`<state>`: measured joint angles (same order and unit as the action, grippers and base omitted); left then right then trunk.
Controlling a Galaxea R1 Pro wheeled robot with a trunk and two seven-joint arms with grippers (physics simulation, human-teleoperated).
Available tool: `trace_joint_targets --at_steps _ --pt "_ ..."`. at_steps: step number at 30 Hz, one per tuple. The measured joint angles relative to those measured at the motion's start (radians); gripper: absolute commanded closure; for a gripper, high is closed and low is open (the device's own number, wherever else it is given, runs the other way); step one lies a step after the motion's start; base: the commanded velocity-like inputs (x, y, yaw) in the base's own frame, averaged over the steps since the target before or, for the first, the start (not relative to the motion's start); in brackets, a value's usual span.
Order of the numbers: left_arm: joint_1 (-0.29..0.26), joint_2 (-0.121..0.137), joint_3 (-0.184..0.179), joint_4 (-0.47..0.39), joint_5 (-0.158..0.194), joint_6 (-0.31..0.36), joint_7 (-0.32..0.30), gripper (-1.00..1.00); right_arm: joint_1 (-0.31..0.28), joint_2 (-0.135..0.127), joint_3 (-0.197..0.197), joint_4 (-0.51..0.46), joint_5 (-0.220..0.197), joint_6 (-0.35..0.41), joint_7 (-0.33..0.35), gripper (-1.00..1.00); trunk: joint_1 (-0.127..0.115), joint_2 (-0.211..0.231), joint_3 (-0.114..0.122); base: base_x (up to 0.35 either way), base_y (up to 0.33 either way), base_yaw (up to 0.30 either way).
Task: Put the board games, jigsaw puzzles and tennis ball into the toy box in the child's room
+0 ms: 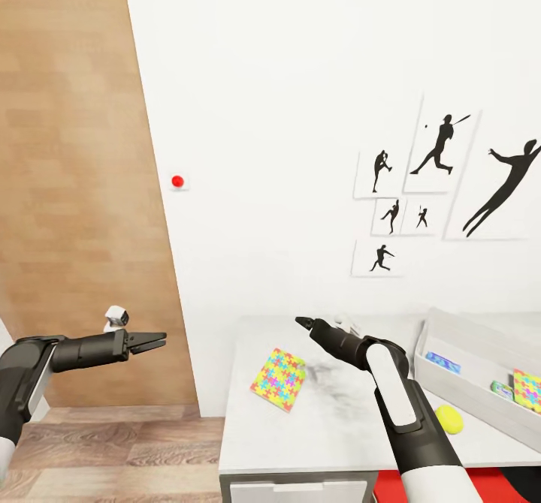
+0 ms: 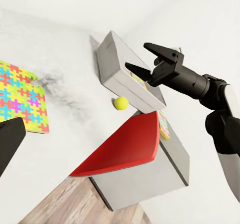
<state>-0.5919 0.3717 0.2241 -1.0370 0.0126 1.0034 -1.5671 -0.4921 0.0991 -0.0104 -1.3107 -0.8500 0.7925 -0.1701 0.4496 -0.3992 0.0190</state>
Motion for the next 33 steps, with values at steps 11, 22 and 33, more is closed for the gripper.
trace_joint_targets --at_steps 11,22,33 --pt "0.000 0.000 -0.001 0.001 0.000 -0.001 0.000 -1.00 0.000 0.000 -0.001 0.002 0.001 0.000 -0.003 -1.00 0.000 0.000 0.000 0.015 0.004 0.000" --pt "0.000 0.000 -0.001 0.002 0.000 -0.001 0.000 -1.00 0.000 0.001 -0.001 0.000 0.001 -0.003 -0.006 -1.00 0.000 0.000 0.000 0.092 0.043 0.000" --pt "0.000 0.000 -0.001 0.001 0.000 -0.002 0.000 -1.00 0.001 0.003 0.003 0.094 0.022 -0.001 -0.108 -1.00 0.000 0.000 0.000 0.001 0.000 0.000"
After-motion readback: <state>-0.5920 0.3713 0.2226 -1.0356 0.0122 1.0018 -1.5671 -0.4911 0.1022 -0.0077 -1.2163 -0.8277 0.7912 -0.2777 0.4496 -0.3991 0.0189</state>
